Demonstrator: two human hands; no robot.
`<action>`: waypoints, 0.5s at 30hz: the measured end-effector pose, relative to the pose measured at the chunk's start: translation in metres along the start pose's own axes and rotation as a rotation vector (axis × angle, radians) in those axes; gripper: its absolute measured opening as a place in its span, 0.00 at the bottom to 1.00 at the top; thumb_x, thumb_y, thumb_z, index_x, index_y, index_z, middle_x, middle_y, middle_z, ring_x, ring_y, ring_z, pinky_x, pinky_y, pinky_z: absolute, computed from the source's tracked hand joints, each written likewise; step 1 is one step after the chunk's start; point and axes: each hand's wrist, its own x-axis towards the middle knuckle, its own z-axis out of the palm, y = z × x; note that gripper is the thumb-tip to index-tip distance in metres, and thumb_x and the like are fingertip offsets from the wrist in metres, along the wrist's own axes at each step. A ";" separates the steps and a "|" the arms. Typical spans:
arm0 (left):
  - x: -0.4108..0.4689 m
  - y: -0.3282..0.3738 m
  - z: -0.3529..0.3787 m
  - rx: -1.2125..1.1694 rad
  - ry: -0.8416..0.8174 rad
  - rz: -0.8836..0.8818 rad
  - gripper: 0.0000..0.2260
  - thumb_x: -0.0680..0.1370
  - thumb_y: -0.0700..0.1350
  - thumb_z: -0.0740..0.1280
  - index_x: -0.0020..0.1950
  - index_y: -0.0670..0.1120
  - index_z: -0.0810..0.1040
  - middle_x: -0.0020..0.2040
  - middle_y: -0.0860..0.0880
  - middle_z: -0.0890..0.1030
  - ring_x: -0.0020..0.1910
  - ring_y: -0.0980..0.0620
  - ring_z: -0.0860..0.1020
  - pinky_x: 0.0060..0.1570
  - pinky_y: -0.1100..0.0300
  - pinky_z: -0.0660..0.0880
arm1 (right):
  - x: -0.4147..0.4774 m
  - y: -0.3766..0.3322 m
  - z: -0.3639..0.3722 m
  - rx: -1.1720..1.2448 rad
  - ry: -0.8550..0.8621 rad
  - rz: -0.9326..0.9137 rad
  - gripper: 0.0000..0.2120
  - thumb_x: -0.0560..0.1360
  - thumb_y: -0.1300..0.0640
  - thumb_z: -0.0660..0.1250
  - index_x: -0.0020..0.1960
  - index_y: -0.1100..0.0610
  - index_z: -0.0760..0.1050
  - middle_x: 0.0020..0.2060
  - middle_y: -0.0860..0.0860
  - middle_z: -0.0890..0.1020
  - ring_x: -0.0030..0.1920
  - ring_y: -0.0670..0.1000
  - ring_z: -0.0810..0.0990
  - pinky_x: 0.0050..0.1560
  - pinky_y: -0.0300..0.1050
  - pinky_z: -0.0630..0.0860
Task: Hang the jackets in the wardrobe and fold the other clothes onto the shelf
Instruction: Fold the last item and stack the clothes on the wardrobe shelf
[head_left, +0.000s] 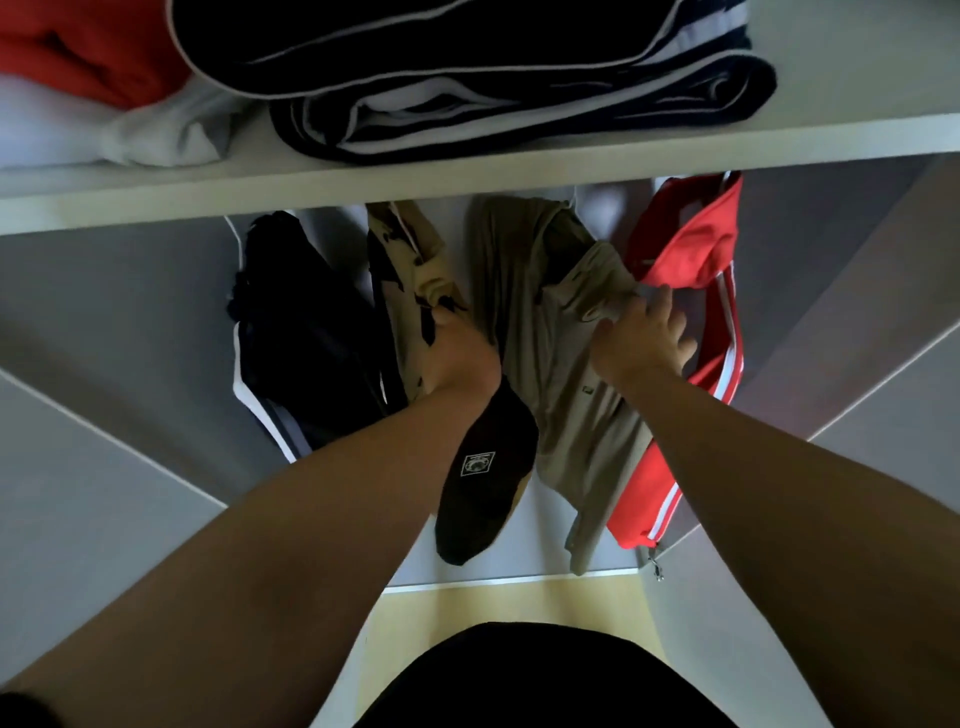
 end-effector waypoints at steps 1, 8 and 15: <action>-0.004 0.008 0.003 -0.057 0.016 -0.030 0.29 0.78 0.45 0.64 0.77 0.40 0.60 0.69 0.34 0.73 0.65 0.33 0.74 0.64 0.39 0.74 | 0.002 0.003 -0.001 0.001 -0.017 -0.005 0.28 0.80 0.47 0.58 0.77 0.56 0.61 0.81 0.54 0.50 0.76 0.63 0.57 0.72 0.66 0.58; -0.023 0.033 0.004 -0.085 -0.012 -0.033 0.31 0.79 0.43 0.64 0.79 0.40 0.56 0.64 0.38 0.78 0.58 0.37 0.80 0.54 0.47 0.76 | 0.006 0.017 -0.005 0.030 -0.056 -0.070 0.29 0.80 0.47 0.60 0.76 0.61 0.60 0.73 0.59 0.66 0.72 0.65 0.64 0.69 0.64 0.62; -0.025 0.012 -0.018 -0.054 -0.155 0.001 0.26 0.81 0.45 0.62 0.76 0.40 0.58 0.61 0.41 0.78 0.58 0.40 0.79 0.58 0.44 0.77 | -0.005 0.007 -0.011 0.070 -0.103 -0.087 0.30 0.81 0.47 0.60 0.77 0.61 0.59 0.74 0.60 0.65 0.74 0.65 0.63 0.70 0.63 0.63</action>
